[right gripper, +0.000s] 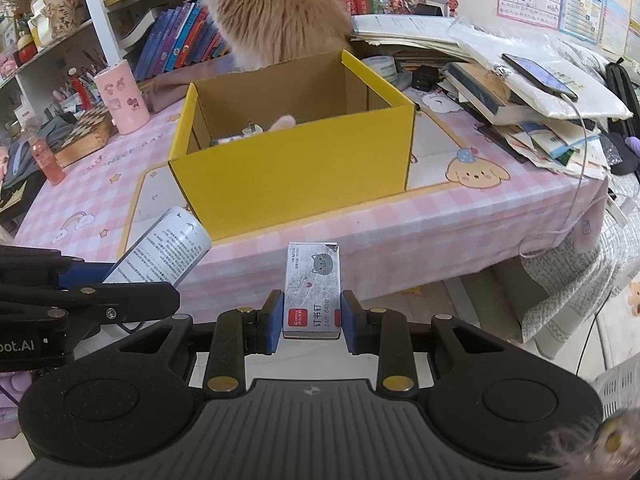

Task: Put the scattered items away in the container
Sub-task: 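Lift and carry the card box and tube over the yellow box with both tools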

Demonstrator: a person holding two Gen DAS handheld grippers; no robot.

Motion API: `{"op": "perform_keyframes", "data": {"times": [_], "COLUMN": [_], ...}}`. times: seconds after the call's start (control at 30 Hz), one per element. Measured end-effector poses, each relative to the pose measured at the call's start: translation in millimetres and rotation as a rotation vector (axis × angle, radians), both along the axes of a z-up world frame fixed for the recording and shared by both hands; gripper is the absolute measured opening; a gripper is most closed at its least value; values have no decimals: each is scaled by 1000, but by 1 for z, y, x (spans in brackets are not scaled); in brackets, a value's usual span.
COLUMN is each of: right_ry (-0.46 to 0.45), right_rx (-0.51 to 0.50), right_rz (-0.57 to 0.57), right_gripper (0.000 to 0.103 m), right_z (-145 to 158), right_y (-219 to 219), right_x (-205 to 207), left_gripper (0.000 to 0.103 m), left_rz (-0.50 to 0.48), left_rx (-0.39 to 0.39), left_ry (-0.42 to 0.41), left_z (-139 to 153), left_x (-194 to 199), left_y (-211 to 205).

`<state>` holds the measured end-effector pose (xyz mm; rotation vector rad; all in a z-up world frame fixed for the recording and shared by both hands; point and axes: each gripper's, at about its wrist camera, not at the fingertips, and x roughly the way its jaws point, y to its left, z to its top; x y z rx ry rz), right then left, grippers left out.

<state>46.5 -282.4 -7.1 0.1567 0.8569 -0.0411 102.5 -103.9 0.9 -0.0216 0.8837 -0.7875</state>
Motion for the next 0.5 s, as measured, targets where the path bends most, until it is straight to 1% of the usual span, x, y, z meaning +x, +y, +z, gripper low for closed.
{"op": "perform_keyframes", "data": {"times": [0.27,0.5], "right_ry": [-50,-115], "right_rx": [-4,-5], "right_rz": [27,70], "right_gripper": [28,28], "right_z": [10,31], "right_y": [-9,-25], "right_x": [30,75], "left_gripper": [31,31], "left_rz": [29,62], "left_rx": [-24,-48], "left_ry": [-36,-88], "left_z": [12,29], "left_x": [28,62], "left_y": [-3,-16]}}
